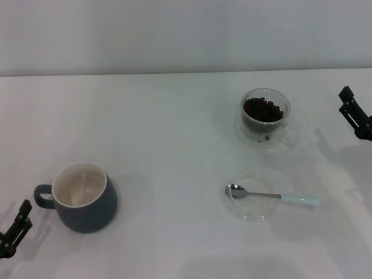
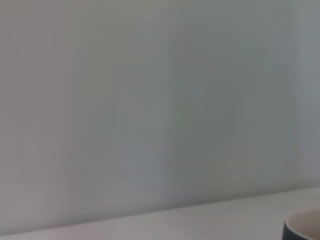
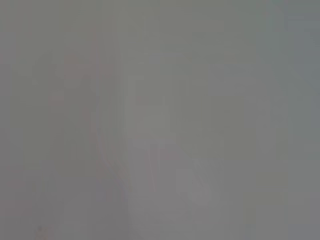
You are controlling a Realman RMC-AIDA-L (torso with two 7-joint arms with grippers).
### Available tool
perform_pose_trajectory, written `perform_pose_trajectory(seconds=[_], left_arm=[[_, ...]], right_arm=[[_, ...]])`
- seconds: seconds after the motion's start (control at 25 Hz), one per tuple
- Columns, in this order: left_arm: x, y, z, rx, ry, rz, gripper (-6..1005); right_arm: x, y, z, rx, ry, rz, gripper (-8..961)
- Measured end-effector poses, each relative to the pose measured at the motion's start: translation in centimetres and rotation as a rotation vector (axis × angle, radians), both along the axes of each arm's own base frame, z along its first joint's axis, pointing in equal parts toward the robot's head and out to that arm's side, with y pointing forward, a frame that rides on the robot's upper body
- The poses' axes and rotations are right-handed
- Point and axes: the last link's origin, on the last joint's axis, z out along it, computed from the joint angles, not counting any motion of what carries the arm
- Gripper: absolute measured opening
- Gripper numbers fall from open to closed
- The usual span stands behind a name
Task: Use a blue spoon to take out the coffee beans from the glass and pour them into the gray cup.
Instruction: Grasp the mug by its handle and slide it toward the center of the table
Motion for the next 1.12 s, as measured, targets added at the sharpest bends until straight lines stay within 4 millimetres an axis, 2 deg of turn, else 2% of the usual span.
perform_pose_trajectory(seconds=[0.44,1.12], left_arm=[[0.1,2.0,-1.2,-0.082,0.045,0.005,785],[0.3,3.5,-1.5,-0.088,0.055,0.024,786]], right_arm=[[-0.1,0.2,0.0,0.005,0.004,0.001,852],[0.0,0.1,0.0,0.005,0.005,-0.006,850]])
